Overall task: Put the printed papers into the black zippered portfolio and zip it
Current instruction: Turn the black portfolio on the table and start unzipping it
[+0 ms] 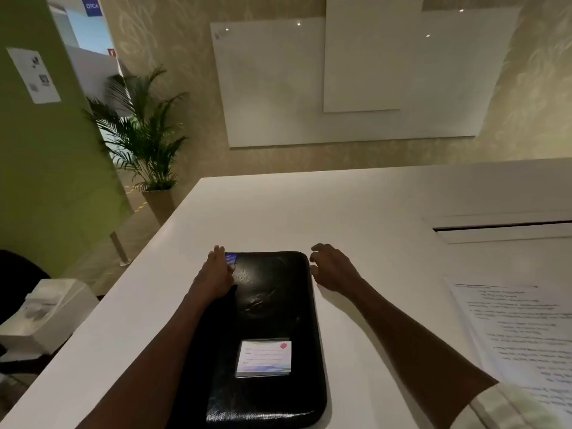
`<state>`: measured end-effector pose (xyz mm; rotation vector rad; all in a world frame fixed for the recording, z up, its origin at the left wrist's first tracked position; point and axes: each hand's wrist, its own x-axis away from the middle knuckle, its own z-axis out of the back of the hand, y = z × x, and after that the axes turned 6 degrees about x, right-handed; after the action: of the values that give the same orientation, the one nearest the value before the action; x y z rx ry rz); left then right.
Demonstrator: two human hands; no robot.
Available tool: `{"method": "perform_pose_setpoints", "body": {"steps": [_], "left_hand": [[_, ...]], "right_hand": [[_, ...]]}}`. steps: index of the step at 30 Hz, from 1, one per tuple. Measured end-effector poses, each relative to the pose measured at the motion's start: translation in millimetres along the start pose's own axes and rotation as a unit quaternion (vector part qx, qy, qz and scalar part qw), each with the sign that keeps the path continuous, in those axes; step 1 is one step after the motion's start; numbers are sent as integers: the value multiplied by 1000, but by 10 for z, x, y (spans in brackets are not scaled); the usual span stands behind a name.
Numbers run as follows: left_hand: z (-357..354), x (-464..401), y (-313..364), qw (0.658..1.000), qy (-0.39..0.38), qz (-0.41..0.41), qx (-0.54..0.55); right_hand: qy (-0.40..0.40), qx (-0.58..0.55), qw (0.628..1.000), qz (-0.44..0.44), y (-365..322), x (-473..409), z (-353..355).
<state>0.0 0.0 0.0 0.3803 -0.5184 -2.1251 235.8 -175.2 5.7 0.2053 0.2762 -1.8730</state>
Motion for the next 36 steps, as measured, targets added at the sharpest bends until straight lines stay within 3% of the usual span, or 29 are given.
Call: {"method": "perform_pose_setpoints", "body": {"steps": [5,9,17,29,36], "left_hand": [[-72,-30,-112,998,17,-12,52],[-89,-90,-156,997,40,-21,60],[-161,-229,-223,991,75,40,101],[-231,-247,-246,995,88,52,16],[-269,-248,-257,993,102,52,6]], "right_hand": [[-37,-19,999,0,-118,-130,-161],[-21,-37,999,-1,-177,-261,-283],[-26,-71,997,26,-397,-683,-497],[-59,-210,974,66,-955,-1417,-706],[-126,-172,970,116,-1163,-1738,-800]]}}
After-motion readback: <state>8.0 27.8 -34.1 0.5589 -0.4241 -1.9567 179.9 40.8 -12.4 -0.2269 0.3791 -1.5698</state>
